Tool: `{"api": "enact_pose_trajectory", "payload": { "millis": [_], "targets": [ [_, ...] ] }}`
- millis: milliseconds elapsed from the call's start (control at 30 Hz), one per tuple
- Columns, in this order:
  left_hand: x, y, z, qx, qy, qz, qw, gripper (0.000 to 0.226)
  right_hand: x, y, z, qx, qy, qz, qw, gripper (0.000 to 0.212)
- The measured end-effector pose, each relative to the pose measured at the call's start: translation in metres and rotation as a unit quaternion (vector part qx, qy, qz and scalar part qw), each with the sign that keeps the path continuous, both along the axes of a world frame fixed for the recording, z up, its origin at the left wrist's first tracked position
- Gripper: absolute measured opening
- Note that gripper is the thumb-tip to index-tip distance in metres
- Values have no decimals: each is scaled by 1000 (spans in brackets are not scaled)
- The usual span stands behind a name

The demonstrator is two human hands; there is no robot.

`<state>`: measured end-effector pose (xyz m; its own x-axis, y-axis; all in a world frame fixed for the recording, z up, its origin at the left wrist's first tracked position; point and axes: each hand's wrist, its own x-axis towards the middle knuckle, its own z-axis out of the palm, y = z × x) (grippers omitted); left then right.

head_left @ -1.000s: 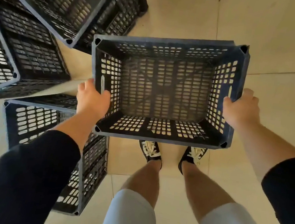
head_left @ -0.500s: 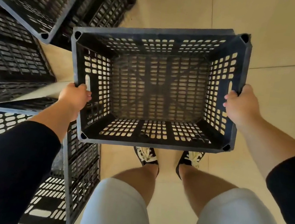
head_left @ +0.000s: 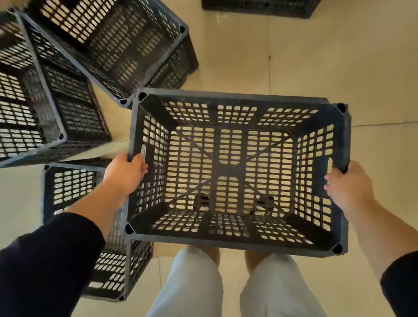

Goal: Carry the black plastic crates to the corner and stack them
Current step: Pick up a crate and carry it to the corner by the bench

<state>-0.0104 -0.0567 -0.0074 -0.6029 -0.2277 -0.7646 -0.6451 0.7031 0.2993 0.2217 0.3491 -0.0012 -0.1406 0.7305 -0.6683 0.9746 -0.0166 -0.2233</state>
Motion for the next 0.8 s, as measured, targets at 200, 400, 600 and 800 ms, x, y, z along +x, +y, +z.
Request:
{"api": "enact_pose_trajectory", "payload": {
  "millis": [200,400,600,800],
  "targets": [
    [2,-28,129,56,-10,52,997,24,-14,-14,154,10,19,32,999,11],
    [7,-50,230,101,17,122,987,23,-49,-12,259,36,53,89,994,23],
    [33,-54,294,105,45,180,977,22,-80,-2,321,56,75,160,983,27],
    [82,-44,332,96,68,289,950,21,-119,17,343,68,78,240,965,28]
  ]
}}
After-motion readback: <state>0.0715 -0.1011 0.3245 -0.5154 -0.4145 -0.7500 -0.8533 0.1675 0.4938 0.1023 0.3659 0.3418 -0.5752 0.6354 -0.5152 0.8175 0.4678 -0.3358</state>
